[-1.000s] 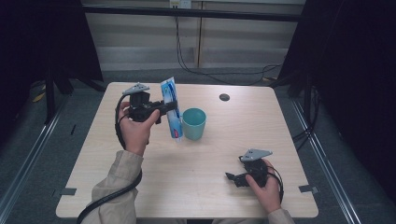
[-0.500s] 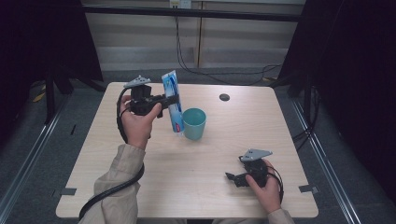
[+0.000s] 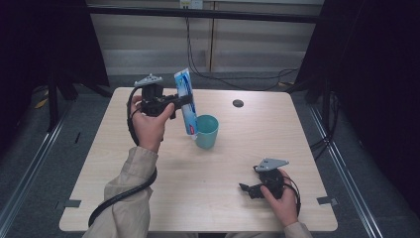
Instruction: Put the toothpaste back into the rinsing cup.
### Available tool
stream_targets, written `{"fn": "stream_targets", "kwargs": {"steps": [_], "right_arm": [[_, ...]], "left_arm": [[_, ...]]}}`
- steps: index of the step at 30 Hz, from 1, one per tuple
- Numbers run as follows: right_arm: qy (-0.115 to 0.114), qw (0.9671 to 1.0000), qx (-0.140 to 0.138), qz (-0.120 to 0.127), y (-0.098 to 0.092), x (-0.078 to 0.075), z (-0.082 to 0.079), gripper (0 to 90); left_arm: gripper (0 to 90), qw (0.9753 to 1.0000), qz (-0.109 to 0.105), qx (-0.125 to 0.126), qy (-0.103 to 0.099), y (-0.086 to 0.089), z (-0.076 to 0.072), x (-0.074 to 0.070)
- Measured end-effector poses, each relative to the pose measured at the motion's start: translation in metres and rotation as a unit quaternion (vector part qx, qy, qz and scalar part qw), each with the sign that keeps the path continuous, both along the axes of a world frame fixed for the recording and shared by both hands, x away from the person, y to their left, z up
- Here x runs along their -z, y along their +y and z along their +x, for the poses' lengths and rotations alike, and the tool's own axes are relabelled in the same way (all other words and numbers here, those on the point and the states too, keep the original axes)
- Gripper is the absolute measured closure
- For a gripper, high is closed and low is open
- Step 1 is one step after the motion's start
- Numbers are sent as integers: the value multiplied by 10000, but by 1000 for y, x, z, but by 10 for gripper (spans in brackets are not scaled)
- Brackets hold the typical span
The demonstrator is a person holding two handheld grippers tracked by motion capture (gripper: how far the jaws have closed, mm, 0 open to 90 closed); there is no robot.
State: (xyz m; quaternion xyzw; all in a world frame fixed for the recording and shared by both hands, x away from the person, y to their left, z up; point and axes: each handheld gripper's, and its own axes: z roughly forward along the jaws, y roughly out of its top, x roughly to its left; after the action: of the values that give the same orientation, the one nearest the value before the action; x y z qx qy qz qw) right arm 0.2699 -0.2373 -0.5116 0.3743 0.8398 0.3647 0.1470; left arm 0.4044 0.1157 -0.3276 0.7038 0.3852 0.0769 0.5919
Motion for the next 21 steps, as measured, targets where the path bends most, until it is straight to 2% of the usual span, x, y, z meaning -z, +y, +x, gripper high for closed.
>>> {"fn": "stream_targets", "kwargs": {"steps": [12,21], "right_arm": [[2,10000,2,1,0,0,0,124],[0,10000,-3,4,0,0,0,124]], "left_arm": [[718,10000,-61,-17,-9,-6,7,-8],[717,9999,-100,-28,-124,-11,12,-12]]}}
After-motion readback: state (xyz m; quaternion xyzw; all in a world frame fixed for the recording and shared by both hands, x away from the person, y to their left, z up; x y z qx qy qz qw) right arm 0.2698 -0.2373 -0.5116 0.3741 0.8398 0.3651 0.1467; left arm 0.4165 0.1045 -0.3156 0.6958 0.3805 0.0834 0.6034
